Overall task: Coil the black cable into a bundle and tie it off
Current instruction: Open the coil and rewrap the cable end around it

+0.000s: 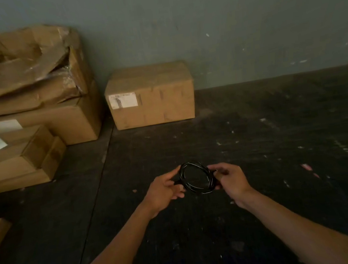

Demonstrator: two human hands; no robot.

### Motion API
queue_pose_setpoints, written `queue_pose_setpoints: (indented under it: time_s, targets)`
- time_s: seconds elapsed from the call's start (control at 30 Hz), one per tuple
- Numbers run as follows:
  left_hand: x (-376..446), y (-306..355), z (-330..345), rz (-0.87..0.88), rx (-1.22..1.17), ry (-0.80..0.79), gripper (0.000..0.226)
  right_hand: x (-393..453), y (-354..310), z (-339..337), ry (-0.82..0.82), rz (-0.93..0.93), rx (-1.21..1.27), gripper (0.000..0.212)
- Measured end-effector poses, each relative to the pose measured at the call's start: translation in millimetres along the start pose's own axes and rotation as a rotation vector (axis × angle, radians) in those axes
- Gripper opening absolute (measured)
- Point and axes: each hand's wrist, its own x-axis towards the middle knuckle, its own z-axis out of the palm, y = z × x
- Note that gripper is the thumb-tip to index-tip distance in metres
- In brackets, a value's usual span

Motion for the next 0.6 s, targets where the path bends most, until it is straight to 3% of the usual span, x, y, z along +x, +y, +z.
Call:
queue_pose_setpoints:
  time_s: [0.3,0.6]
  targets:
    - [21.2,-47.5,21.2,-0.217,0.047,0.035,0.056,13.8,66.3,16.5,-0.021,0.186,-0.179,0.024]
    - [36.9,-73.5,37.1,-0.224,0.361,0.098,0.048,23.1,87.4,25.1,-0.055,0.103,-0.502,0.026]
